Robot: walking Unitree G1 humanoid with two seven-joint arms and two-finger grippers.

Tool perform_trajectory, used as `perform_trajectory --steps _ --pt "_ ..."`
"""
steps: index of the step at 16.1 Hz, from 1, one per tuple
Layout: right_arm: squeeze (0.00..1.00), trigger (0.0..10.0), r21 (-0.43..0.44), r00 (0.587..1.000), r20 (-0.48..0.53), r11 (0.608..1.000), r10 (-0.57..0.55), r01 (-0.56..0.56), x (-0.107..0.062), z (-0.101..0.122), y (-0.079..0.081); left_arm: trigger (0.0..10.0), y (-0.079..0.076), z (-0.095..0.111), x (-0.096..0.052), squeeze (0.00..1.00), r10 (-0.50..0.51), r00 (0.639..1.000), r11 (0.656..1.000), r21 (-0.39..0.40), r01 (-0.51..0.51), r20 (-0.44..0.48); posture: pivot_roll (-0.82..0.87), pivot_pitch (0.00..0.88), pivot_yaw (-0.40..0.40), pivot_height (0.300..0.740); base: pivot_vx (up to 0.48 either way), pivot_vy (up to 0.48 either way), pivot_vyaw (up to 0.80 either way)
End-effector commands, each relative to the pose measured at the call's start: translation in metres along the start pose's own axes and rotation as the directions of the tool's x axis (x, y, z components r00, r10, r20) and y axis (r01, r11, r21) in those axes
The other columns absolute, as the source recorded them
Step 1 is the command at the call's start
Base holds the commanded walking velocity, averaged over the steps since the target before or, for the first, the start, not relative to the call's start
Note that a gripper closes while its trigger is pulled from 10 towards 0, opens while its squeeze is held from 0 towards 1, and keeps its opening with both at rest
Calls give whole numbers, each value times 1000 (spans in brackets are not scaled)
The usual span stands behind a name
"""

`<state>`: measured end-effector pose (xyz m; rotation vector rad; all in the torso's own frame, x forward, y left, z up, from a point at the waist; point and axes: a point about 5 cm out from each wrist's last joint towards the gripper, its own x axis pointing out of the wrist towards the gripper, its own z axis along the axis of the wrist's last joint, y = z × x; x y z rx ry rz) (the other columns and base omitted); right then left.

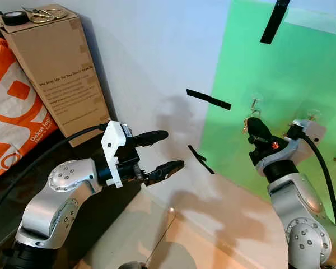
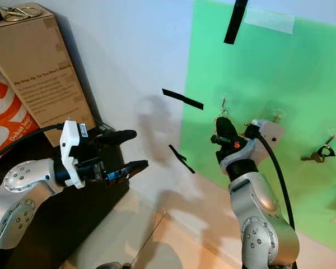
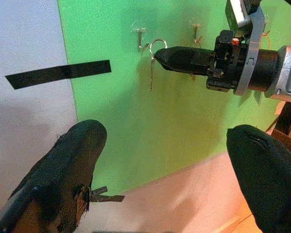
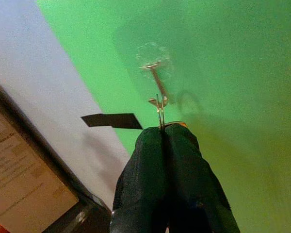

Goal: Hang keys on a hook

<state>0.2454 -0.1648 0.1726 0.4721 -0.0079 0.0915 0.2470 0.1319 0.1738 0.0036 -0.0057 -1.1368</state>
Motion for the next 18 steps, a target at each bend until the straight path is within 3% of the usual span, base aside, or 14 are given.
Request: perform_trajectory --steps 1,5,12,18 --pt "0 10000 26 1000 -26 1000 -14 15 1 -4 -2 10000 -1 7 2 0 -17 1000 1000 26 17 5 -5 0 44 740 0 0 0" --pt "0 10000 62 999 -43 998 12 -9 0 -7 -1 10000 -1 7 3 0 -15 1000 1000 26 15 3 -5 0 43 740 0 0 0" --pt "0 10000 68 987 -23 985 161 -159 -3 0 15 10000 0 7 3 0 -14 1000 1000 27 14 3 -6 0 45 740 0 0 0" --pt "0 10000 81 989 -1 986 148 -148 3 4 14 10000 0 7 3 0 -11 1000 999 30 11 2 -4 0 44 740 0 0 0"
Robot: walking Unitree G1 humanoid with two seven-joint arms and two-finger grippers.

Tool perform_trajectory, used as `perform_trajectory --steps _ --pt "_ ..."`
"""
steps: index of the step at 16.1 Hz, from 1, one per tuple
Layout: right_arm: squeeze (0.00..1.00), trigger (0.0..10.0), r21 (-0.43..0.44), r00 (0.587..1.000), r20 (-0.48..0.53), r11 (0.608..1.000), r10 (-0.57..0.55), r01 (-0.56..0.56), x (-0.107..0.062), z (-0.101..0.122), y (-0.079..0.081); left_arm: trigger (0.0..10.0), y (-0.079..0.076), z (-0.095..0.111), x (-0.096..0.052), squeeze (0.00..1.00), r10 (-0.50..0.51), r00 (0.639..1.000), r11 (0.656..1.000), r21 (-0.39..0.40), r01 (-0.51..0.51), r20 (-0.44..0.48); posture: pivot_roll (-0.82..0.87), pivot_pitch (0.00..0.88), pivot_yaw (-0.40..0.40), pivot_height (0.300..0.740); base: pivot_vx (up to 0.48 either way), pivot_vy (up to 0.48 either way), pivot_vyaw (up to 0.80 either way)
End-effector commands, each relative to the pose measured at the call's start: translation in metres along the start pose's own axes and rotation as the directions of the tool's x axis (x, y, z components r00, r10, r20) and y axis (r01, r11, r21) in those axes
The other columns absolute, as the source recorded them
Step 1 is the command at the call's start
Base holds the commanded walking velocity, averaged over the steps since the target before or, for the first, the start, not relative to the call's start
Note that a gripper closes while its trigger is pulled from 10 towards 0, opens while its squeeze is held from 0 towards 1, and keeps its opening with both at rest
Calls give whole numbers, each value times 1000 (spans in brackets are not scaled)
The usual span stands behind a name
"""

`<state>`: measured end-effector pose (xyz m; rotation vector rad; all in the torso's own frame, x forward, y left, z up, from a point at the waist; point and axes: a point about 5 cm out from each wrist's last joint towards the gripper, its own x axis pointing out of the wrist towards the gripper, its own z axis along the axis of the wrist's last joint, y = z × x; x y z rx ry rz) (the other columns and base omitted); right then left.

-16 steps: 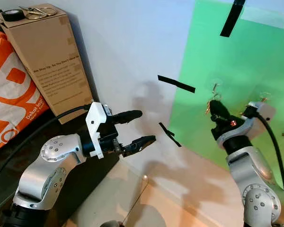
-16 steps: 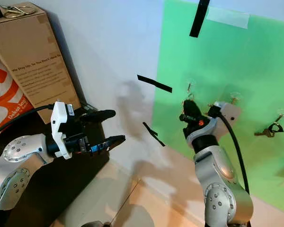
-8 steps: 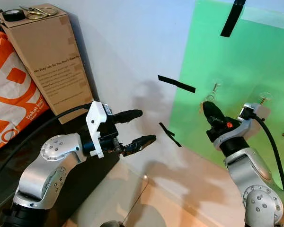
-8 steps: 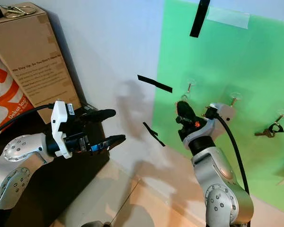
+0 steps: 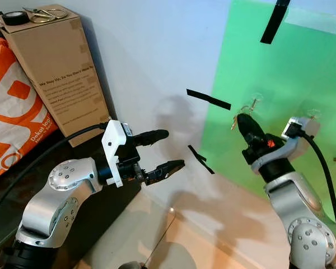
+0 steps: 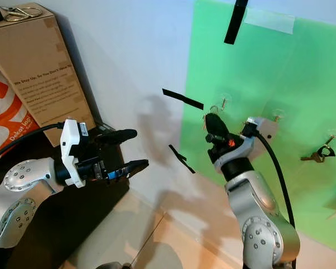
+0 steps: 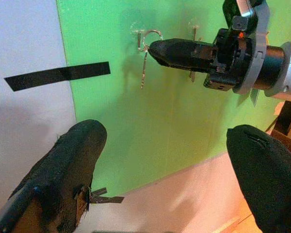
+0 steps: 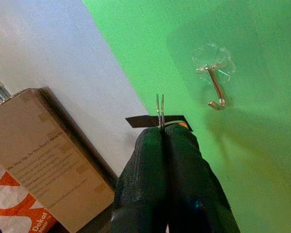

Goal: Hang keys on a hook

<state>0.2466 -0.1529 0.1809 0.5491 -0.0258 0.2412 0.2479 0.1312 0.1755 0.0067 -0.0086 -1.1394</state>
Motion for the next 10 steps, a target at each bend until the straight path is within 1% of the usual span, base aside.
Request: perform_trajectory --steps 1,3,5,7,10 --pt "0 10000 2 1000 -2 1000 -26 26 3 0 -3 10000 0 5 2 0 -8 1000 1000 26 8 1 -3 0 46 740 0 0 0" --pt "0 10000 15 997 -15 997 -77 77 7 -2 -10 10000 0 5 2 0 -8 1000 1000 26 8 2 -3 0 46 740 0 0 0" --pt "0 10000 26 996 -14 996 -86 86 8 -1 -11 10000 0 5 2 0 -6 1000 1000 25 6 2 -3 0 46 740 0 0 0" --pt "0 10000 18 994 -10 994 -109 109 9 -2 -13 10000 0 6 2 0 -6 1000 1000 25 6 3 -3 0 46 740 0 0 0" --pt "0 10000 23 996 5 996 -89 89 7 1 -11 10000 0 7 2 0 -8 1000 1000 25 8 2 -1 0 45 740 0 0 0"
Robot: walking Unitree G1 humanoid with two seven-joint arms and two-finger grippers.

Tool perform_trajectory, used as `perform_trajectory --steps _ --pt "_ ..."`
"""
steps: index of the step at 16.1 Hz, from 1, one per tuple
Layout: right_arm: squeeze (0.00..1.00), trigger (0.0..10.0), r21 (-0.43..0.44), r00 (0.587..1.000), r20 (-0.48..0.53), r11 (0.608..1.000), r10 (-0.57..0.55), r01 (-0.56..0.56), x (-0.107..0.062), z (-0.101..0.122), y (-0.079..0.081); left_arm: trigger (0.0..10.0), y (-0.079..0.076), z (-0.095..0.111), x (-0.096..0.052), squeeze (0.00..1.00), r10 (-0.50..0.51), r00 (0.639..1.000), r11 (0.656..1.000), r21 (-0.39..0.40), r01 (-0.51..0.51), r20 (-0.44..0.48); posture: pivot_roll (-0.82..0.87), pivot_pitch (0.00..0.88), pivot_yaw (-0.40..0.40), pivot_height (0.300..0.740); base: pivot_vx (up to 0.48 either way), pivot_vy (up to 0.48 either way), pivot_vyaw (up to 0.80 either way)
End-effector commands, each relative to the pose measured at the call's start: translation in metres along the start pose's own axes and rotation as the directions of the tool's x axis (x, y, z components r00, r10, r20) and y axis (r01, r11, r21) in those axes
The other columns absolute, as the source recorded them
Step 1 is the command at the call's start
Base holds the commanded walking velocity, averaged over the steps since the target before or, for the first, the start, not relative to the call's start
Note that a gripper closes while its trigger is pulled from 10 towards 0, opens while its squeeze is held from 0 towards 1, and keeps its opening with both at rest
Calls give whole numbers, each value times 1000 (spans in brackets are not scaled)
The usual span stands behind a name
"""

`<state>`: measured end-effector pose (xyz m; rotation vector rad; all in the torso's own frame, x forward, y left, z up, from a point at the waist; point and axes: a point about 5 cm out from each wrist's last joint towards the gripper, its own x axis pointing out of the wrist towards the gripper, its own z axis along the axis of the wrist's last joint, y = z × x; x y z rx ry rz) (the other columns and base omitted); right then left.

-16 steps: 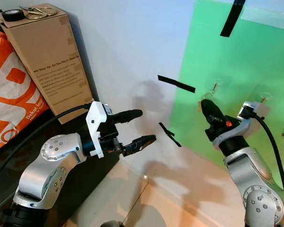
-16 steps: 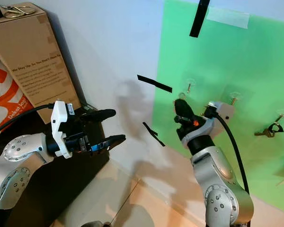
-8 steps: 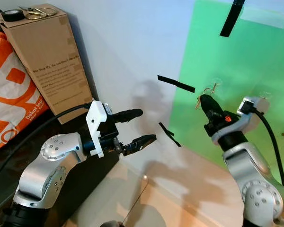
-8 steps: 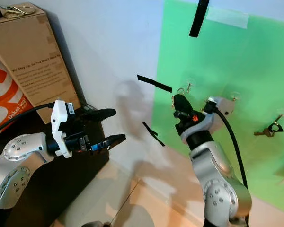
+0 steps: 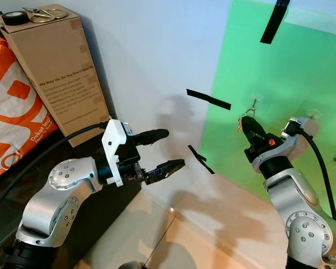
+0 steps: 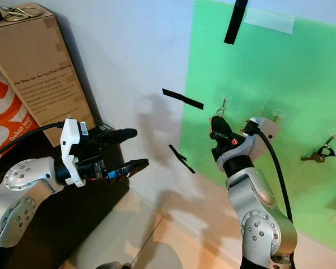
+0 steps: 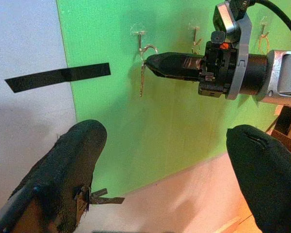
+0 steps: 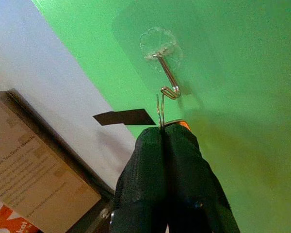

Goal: Hang keys on a hook

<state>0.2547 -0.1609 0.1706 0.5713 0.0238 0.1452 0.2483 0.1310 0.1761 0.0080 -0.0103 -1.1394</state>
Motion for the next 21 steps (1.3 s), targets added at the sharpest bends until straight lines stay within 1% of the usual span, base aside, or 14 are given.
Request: perform_trajectory --steps 1,16,18,21 --pt "0 10000 -2 1000 24 1000 15 -15 1 5 3 10000 0 6 2 0 -8 1000 1000 24 8 2 -1 0 45 740 0 0 0" --pt "0 10000 -2 1000 24 1000 15 -15 1 5 3 10000 0 6 2 0 -8 1000 1000 24 8 2 -1 0 45 740 0 0 0" --pt "0 10000 -2 992 76 995 98 -99 3 12 15 10000 1 2 0 0 -14 1000 1000 26 14 -8 5 0 43 740 0 0 0" --pt "0 10000 -7 990 80 993 119 -119 2 13 17 10000 0 2 0 0 -16 1000 1000 26 16 -9 5 0 43 740 0 0 0"
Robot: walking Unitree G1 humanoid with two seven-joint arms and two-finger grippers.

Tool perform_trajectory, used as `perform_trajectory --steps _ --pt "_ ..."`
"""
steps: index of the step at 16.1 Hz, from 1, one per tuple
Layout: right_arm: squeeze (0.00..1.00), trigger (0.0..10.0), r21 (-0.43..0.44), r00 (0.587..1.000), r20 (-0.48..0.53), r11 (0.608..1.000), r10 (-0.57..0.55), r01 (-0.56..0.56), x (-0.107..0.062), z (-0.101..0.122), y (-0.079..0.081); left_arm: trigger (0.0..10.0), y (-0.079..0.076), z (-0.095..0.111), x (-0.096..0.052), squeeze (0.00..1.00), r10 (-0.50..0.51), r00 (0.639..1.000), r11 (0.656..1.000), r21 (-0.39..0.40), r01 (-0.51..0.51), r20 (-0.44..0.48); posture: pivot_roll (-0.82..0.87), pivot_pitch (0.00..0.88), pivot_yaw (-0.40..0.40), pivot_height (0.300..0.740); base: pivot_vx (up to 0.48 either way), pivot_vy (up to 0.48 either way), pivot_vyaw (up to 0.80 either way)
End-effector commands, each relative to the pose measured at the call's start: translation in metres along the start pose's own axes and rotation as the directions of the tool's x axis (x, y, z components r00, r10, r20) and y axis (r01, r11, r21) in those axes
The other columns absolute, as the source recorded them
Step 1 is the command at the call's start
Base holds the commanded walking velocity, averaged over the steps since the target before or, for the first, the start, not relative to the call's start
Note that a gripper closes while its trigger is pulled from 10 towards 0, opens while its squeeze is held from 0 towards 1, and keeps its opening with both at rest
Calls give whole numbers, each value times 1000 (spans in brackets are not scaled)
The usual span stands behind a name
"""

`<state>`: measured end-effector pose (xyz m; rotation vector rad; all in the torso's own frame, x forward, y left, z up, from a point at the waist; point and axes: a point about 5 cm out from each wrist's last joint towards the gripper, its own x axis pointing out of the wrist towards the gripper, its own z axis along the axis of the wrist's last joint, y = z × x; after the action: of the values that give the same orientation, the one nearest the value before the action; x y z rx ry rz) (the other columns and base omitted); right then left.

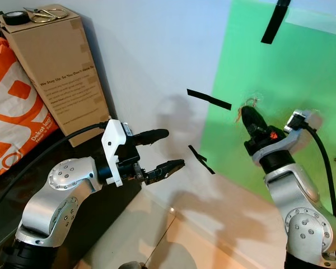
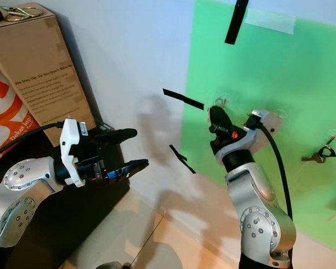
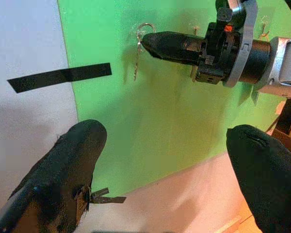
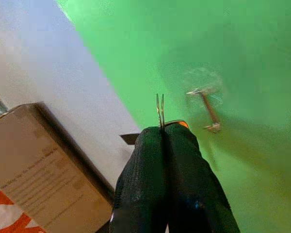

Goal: Hang keys on a hook

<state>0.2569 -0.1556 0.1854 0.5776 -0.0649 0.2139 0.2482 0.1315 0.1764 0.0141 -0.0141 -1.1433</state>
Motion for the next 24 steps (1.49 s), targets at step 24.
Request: perform_trajectory --steps 24 --pt "0 10000 26 977 -68 978 -204 206 1 -13 -29 10000 2 3 1 0 -15 1000 1000 19 15 -12 3 0 51 740 0 0 0"
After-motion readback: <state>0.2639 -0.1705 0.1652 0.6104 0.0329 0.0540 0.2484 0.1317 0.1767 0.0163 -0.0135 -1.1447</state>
